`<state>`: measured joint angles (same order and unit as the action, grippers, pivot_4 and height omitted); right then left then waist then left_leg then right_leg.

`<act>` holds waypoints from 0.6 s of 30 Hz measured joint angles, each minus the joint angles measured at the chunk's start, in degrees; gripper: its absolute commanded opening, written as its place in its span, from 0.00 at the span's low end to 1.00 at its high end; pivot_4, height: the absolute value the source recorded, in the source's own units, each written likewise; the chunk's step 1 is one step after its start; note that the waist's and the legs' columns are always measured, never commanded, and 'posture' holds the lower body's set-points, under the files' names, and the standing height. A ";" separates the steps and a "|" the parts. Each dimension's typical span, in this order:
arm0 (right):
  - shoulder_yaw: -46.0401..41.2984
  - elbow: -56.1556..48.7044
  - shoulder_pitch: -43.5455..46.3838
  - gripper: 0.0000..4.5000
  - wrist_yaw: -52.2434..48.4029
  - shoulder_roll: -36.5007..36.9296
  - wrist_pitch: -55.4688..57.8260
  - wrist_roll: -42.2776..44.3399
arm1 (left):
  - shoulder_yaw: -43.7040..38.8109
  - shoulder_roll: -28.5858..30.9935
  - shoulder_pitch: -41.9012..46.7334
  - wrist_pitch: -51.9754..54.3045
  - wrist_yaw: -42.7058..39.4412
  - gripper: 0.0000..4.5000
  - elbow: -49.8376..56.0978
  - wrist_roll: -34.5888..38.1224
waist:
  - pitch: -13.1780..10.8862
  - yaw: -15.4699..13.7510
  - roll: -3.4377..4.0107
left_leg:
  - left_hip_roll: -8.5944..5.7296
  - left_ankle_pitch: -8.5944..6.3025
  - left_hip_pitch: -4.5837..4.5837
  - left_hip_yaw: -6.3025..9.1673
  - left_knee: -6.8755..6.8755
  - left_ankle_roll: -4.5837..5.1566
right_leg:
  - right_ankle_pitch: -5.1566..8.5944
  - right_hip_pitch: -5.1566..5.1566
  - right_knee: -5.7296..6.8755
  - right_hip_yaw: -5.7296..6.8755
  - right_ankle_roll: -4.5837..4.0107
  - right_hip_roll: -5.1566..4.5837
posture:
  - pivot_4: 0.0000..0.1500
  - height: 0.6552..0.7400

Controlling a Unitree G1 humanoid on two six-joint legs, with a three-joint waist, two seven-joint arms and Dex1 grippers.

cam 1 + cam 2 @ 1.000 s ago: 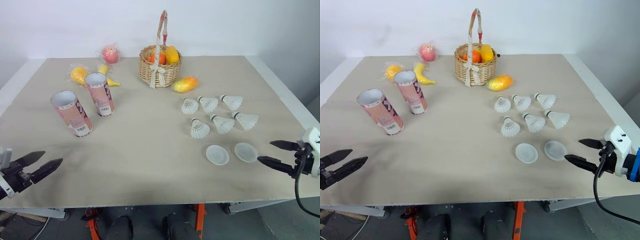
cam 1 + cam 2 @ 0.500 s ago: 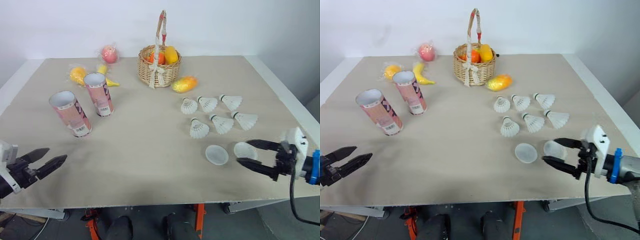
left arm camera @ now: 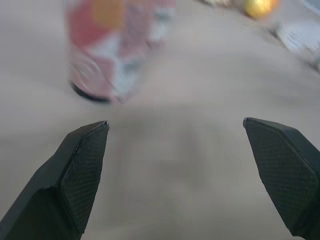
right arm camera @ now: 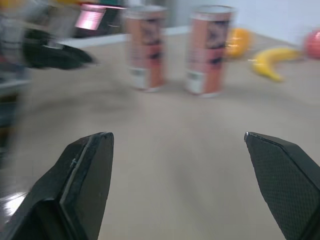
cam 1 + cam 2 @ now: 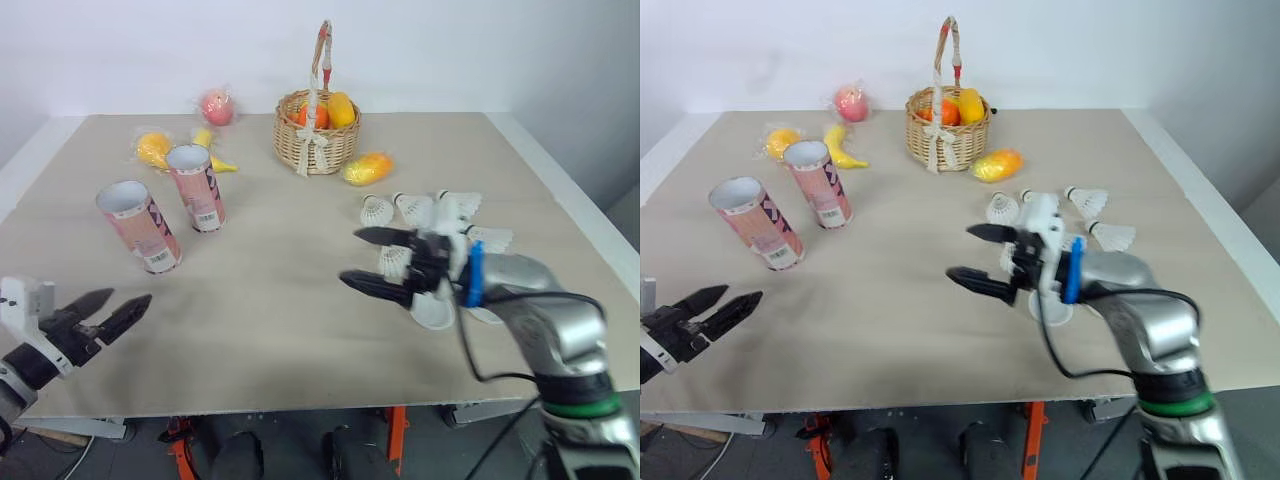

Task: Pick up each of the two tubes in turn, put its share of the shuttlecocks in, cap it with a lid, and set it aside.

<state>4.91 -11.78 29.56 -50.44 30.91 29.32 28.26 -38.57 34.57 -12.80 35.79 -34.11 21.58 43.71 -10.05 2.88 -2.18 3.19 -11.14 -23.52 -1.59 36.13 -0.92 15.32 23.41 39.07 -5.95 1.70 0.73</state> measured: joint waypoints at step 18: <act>4.14 5.87 -1.99 1.00 5.42 -9.22 -8.14 -9.11 | 14.54 -1.54 20.75 -15.90 -0.43 1.00 -25.82 -16.28 | 0.09 -0.16 -0.14 | -0.12 -0.16 -0.28 0.23 0.06 -0.17 | -0.04 0.06 0.01 0.12 -0.14 -0.01 | 1.00 1.00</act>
<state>9.05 -5.91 27.57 -45.02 21.69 21.18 19.15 -24.02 33.03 7.95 19.89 -34.54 -4.24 27.42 -9.97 2.72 -2.31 3.07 -11.30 -23.80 -1.35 36.19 -1.09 15.28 23.48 39.08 -5.83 1.57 0.72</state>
